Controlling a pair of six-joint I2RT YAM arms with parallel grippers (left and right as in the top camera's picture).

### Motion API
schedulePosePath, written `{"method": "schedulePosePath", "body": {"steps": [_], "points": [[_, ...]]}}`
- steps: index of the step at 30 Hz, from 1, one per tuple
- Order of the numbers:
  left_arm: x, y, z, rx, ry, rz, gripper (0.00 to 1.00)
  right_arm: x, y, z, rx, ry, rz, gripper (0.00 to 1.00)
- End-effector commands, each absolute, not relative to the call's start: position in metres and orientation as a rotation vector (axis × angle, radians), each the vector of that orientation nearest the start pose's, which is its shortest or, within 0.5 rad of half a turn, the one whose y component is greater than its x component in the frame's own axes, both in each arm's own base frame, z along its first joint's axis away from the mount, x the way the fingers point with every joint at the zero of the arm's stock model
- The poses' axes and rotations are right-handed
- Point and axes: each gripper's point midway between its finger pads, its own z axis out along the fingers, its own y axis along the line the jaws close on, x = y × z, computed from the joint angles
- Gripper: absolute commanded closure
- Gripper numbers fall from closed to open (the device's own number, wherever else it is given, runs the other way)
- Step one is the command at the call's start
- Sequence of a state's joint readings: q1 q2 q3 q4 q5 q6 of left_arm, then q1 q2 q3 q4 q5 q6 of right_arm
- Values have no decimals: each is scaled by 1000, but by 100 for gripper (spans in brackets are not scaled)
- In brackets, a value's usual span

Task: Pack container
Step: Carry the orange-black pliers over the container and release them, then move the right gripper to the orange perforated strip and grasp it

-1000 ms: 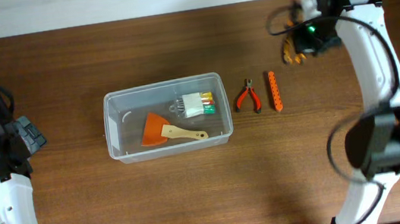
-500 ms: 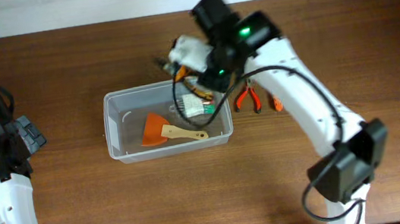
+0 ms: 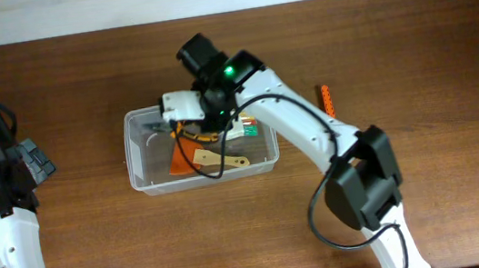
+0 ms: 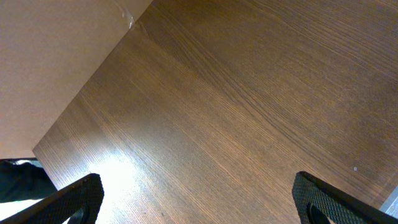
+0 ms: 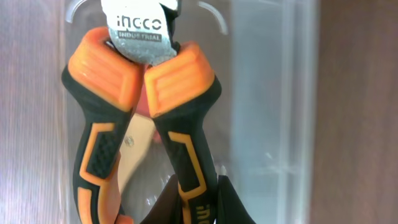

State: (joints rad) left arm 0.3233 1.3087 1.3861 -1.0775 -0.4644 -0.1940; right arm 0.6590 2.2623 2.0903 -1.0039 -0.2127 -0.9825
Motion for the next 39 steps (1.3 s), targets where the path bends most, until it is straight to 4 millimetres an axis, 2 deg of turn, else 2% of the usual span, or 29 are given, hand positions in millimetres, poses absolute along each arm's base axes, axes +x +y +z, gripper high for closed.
{"method": "schedulePosePath", "body": {"steps": [1,2,3,5,7,10,12,16,17,18,19,22,24,25,29,32,36,37,39], "points": [[271,176,265,-815,2376,663,1,388,376,96,-2060,1759,272,90],[271,176,265,-815,2376,663,1,390,378,94,-2050,1764,272,71],[271,176,265,-815,2376,663,1,392,379,92,-2032,1778,271,61],[271,176,265,-815,2376,663,1,397,381,93,-1981,1810,275,58],[271,176,265,-815,2376,662,1,401,384,98,-1930,1837,280,50],[271,176,265,-815,2376,663,1,413,378,114,-1840,1894,207,50],[271,176,265,-815,2376,663,1,424,365,135,-1726,1980,106,50],[271,176,265,-815,2376,663,1,434,322,186,-1495,2149,-52,48],[271,176,265,-815,2376,663,1,438,290,212,-1380,2227,-105,42],[271,176,265,-815,2376,663,1,440,271,224,-1317,2268,-116,39],[271,176,265,-815,2376,663,1,443,258,231,-1269,2294,-118,39],[271,176,265,-815,2376,663,1,464,196,246,-900,2455,-94,38],[271,176,265,-815,2376,663,1,477,155,243,-614,2557,-32,29],[271,176,266,-815,2376,662,1,482,136,236,-471,2610,23,29],[271,176,265,-815,2376,662,1,487,73,199,-48,2767,189,33],[271,176,265,-815,2376,663,1,477,36,159,172,2879,231,37],[271,176,265,-815,2376,663,1,455,16,115,260,3000,243,39],[271,176,265,-815,2376,662,1,450,15,102,248,3027,228,39],[271,176,265,-815,2376,663,1,447,17,90,198,3044,226,39]]}}
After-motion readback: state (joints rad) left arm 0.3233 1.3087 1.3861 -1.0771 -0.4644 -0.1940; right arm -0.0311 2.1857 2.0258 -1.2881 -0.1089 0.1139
